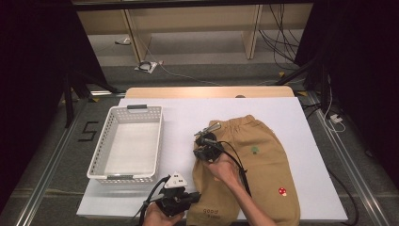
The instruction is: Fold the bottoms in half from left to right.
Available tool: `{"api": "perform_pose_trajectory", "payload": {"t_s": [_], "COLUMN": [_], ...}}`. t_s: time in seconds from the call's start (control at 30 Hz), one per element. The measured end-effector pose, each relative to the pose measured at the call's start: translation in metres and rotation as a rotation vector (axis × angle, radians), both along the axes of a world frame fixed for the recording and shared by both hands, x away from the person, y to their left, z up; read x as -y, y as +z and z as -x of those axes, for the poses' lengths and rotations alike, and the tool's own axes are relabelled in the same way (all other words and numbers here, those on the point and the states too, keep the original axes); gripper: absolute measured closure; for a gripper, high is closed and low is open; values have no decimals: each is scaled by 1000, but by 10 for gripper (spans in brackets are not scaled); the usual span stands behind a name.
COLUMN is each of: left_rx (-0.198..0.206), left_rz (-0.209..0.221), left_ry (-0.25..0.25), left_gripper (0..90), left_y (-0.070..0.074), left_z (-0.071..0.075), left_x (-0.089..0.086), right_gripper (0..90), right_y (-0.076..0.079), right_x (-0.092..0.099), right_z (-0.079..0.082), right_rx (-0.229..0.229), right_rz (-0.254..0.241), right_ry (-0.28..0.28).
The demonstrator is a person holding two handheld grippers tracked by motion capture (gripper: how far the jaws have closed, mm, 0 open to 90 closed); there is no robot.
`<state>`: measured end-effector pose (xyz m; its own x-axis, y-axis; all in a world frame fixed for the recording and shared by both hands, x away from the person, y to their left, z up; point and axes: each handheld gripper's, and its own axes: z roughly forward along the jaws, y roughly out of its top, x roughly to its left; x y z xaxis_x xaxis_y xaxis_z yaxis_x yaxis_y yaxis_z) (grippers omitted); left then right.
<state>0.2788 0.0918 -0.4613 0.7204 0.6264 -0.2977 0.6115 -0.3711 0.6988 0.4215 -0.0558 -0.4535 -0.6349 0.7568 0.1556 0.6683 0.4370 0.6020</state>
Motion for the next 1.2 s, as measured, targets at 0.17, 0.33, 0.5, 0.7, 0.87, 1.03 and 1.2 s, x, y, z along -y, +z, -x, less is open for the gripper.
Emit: {"api": "perform_pose_trajectory", "payload": {"t_s": [0.17,0.33,0.5,0.7,0.87,1.03,1.2], "left_rx": [13,4,15,12,18,24,24], "left_rz": [19,43,57,81,89,93,96], "left_ry": [-18,-50,-81,-109,-127,-141,-146], "left_gripper": [881,879,879,879,878,878,879], "left_y": [6,13,20,29,35,37,39], "left_z": [2,1,1,0,-1,0,-1], "left_x": [6,16,28,38,45,53,56], "right_gripper": [891,891,891,891,890,890,891], "right_y": [10,21,32,47,53,53,54], "right_x": [12,28,50,76,93,107,118], "right_z": [2,8,12,18,22,25,27], "right_rx": [15,37,57,76,93,91,95], "right_rz": [-30,-39,-63,-92,-101,-106,-113], "right_ry": [0,2,-7,-39,-59,-77,-89]}}
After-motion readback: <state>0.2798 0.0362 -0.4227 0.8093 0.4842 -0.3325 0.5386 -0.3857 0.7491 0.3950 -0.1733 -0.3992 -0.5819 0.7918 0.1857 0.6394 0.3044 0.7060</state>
